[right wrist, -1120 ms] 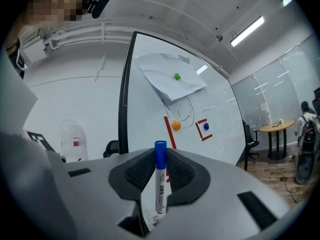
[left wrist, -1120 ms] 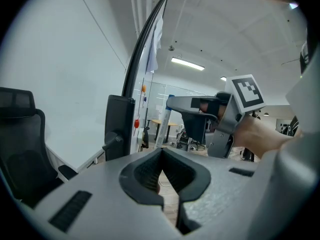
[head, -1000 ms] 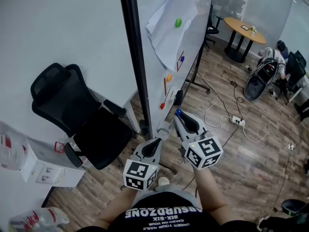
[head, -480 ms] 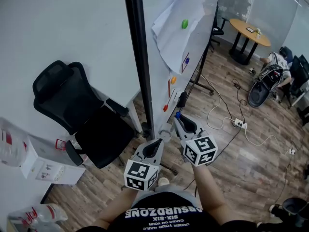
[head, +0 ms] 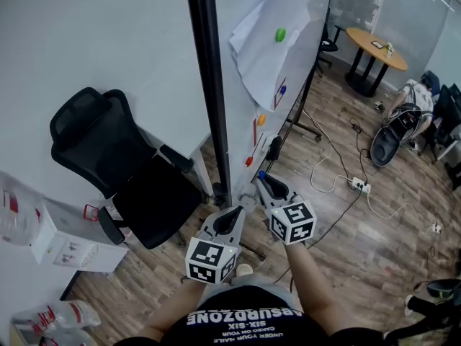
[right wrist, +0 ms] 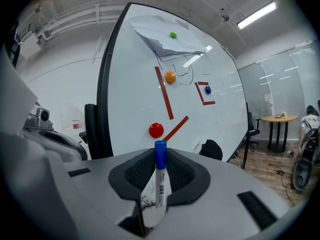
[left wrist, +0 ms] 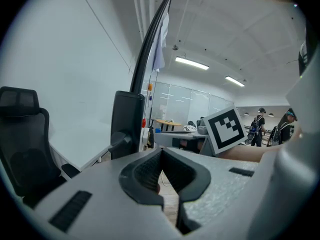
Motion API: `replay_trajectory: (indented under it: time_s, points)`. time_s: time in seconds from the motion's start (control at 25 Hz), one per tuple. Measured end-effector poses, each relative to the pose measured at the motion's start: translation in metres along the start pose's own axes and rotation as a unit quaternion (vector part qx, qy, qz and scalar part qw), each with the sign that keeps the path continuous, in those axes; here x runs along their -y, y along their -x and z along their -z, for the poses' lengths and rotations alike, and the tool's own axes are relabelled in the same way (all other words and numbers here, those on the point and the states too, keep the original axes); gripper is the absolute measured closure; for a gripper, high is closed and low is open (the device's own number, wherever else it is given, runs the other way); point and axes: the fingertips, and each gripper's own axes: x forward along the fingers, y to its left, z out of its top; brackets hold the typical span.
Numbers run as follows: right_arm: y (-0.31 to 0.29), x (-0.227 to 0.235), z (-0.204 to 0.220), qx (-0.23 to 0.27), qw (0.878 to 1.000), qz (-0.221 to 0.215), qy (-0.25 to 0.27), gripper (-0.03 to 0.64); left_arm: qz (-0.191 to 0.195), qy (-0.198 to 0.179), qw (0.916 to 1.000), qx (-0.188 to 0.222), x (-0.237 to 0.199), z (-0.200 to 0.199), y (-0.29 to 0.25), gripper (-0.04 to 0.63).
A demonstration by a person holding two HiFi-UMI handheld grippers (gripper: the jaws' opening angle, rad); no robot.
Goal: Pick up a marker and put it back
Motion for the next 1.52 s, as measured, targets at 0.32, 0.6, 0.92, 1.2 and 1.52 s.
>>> replay_trajectory:
  time_s: [0.32,0.6,0.92,1.2,1.52]
  points:
    - [-0.006,0.005,0.021,-0.025,1.0,0.005,0.0,0.554,-0.001,0.0,1.0,-0.003,-0.001,0.001,0.001,0.592]
    - [-0.01,0.003,0.032,-0.046,0.999,0.009,0.025,0.552,0.0,0.0,1.0,-0.005,-0.002,0.002,0.001,0.592]
    - [-0.011,0.001,0.04,-0.062,0.997,0.016,0.041,0.552,0.002,0.0,1.0,-0.007,-0.003,0.003,0.002,0.592]
    - [-0.009,0.001,0.05,-0.075,0.996,0.019,0.04,0.552,0.006,-0.001,1.0,-0.007,-0.001,0.005,0.004,0.592]
    - [-0.008,0.001,0.053,-0.081,0.996,0.022,0.039,0.552,0.008,-0.003,0.9999,-0.008,0.002,0.005,0.005,0.592]
